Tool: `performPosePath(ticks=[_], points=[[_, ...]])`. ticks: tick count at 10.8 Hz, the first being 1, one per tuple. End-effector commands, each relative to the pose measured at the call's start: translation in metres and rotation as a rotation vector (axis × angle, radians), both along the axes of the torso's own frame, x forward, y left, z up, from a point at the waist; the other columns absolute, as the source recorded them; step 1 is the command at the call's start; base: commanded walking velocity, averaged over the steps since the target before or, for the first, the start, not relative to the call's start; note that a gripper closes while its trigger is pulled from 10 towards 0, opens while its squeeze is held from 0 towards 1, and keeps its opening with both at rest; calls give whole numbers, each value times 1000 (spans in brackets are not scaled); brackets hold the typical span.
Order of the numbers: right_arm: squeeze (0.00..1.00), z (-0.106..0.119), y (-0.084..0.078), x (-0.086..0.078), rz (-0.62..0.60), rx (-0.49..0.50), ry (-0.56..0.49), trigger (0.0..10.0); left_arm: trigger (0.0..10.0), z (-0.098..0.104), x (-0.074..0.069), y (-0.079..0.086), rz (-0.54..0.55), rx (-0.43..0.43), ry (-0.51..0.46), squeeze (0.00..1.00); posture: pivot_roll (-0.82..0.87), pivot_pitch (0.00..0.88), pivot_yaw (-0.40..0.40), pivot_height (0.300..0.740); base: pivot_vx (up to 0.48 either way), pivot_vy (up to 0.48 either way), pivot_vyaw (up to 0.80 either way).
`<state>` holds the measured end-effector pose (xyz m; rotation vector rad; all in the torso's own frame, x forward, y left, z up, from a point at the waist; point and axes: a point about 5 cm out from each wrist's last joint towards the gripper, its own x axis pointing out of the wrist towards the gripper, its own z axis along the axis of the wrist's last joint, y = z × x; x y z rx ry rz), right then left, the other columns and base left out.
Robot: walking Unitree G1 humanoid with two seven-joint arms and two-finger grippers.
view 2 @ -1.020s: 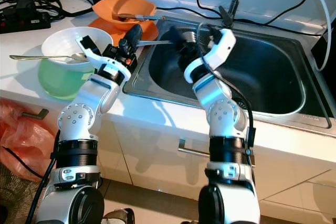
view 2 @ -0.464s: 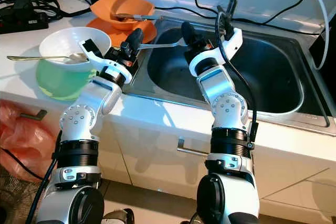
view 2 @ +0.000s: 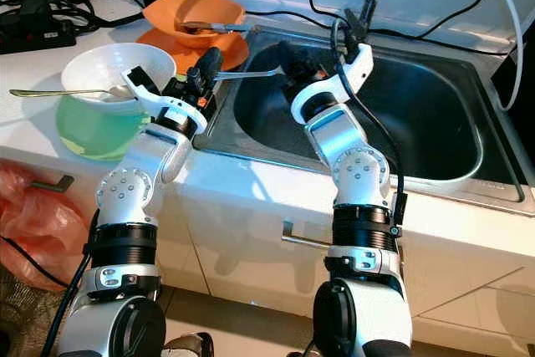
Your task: Kitchen organization
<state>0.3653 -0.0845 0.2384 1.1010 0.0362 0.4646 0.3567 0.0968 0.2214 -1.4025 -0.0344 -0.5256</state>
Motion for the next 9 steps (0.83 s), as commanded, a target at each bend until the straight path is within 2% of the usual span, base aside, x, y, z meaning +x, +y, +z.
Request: performPosePath(ticks=[1, 7, 8, 9], points=[[0, -11, 23, -9, 41, 67, 42, 0, 0, 1, 0, -17, -20, -49, 10, 0, 52, 78, -39, 740, 0, 0, 0], [0, -7, 7, -1, -54, 92, 75, 0, 0, -8, 0, -19, -13, -5, 36, 0, 46, 75, -37, 740, 0, 0, 0], [0, -6, 6, 0, -63, 93, 79, 0, 3451, -9, 0, -19, -11, 6, 38, 1000, 46, 76, -39, 740, 0, 0, 0], [0, -6, 3, 1, -76, 94, 85, 0, 10000, -12, 0, -19, -9, 26, 44, 1000, 46, 74, -41, 740, 0, 0, 0]])
